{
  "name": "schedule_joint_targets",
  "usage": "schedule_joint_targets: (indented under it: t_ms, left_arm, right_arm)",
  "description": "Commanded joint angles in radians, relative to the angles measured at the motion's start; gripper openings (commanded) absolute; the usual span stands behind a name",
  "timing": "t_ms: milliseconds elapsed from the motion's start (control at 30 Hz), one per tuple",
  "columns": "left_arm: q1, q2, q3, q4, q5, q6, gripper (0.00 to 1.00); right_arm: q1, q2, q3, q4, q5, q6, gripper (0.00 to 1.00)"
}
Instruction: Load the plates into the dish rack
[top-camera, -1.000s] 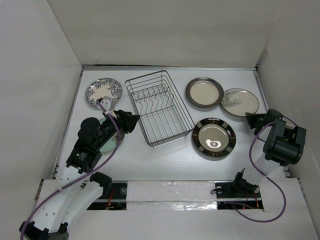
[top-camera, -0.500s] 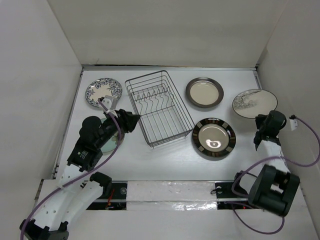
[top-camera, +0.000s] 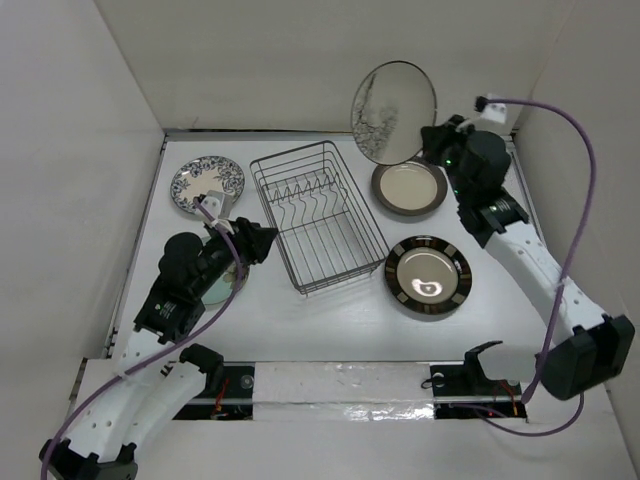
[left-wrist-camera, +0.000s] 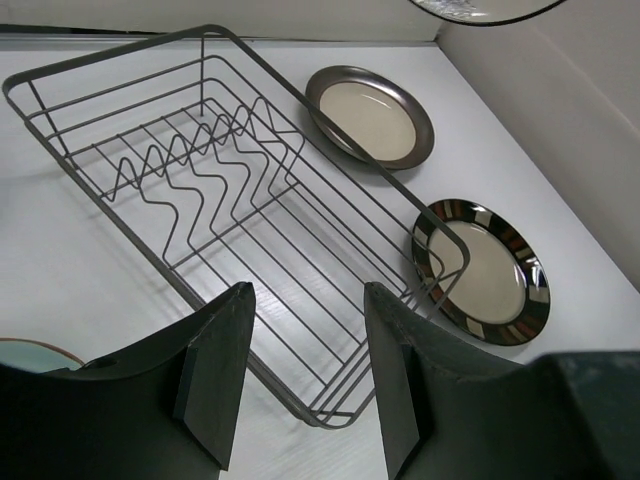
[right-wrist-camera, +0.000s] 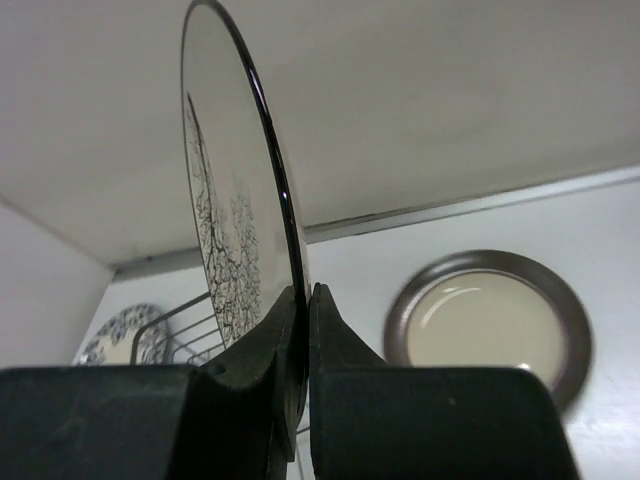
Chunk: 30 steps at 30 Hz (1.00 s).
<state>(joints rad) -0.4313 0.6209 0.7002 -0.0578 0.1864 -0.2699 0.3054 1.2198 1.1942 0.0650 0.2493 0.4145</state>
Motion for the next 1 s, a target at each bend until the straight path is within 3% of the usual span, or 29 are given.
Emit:
schedule_joint_targets:
  t_ms: [0,200,433,500,633,967]
  left_arm:
    - [-0.004,-0.039,0.033,0.023,-0.05,0.011,0.45]
    - [-0.004,-0.161,0.016,0.046,-0.16,0.003,0.43]
    - [-0.004,-0.162,0.016,0.042,-0.179,-0.002,0.45]
    - [-0.004,-0.152,0.021,0.039,-0.159,0.0,0.48]
    - [-0.004,-0.148,0.021,0.041,-0.16,0.001,0.67]
    - [-0.004,-0.135,0.021,0.036,-0.139,0.004,0.68]
  right_arm:
    - [0.112,0.098,0.166,0.027,0.125,-0.172,0.0]
    - [0.256,0.335,0.424,-0.06,0.269,-0.296,0.0]
    - [0.293,0.487,0.536,-0.098,0.367,-0.362,0.0]
    - [0.302,0.507,0.542,-0.097,0.373,-0.367,0.0]
    - [0.324,0.553,0.538,-0.094,0.412,-0.384,0.0]
    - [0.399,0.635,0.479,-0.097,0.443,-0.329,0.0]
